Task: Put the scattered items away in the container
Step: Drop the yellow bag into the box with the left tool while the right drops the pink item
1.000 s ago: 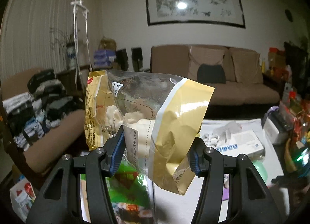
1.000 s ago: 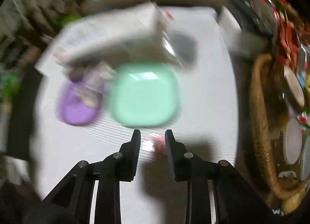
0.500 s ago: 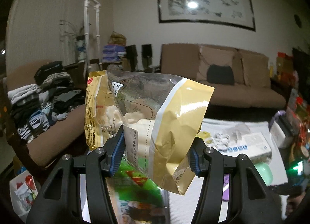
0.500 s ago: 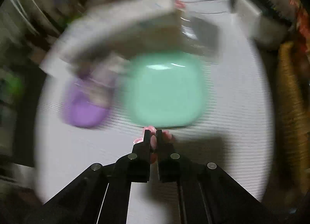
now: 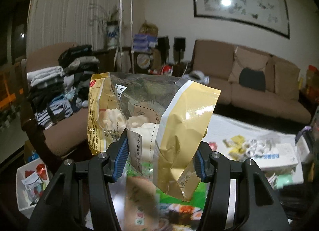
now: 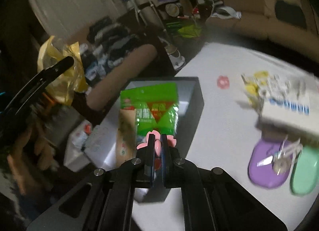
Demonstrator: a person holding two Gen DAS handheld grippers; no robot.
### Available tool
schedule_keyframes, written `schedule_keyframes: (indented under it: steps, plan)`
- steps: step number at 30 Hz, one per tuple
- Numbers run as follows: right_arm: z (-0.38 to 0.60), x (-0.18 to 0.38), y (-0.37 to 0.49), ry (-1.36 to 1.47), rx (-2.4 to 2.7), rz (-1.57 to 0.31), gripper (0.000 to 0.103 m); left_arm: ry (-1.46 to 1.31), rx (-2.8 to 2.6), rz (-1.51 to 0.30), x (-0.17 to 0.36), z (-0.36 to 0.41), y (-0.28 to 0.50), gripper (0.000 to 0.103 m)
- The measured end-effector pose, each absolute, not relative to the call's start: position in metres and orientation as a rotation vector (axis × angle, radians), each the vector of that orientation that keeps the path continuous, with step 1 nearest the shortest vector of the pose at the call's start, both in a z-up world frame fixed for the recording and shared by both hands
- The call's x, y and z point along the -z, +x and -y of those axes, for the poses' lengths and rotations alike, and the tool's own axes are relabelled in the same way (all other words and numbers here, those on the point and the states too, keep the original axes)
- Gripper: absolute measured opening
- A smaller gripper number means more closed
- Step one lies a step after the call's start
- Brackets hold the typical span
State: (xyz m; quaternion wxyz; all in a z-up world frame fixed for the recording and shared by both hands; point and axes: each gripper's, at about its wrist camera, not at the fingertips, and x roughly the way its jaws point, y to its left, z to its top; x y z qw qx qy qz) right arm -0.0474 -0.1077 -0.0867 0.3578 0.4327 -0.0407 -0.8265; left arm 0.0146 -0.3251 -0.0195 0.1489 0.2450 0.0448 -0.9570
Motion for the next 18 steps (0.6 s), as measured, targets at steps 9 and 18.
schedule_keyframes:
  steps: [9,18]
  plan:
    - [0.181,0.072,-0.079,1.151,2.088,-0.034,0.004,1.15,2.805,-0.606,0.056,0.39,0.004,0.053]
    - [0.215,0.096,-0.088,1.214,2.048,-0.081,0.004,1.377,2.699,-0.619,0.085,0.415,0.003,0.053]
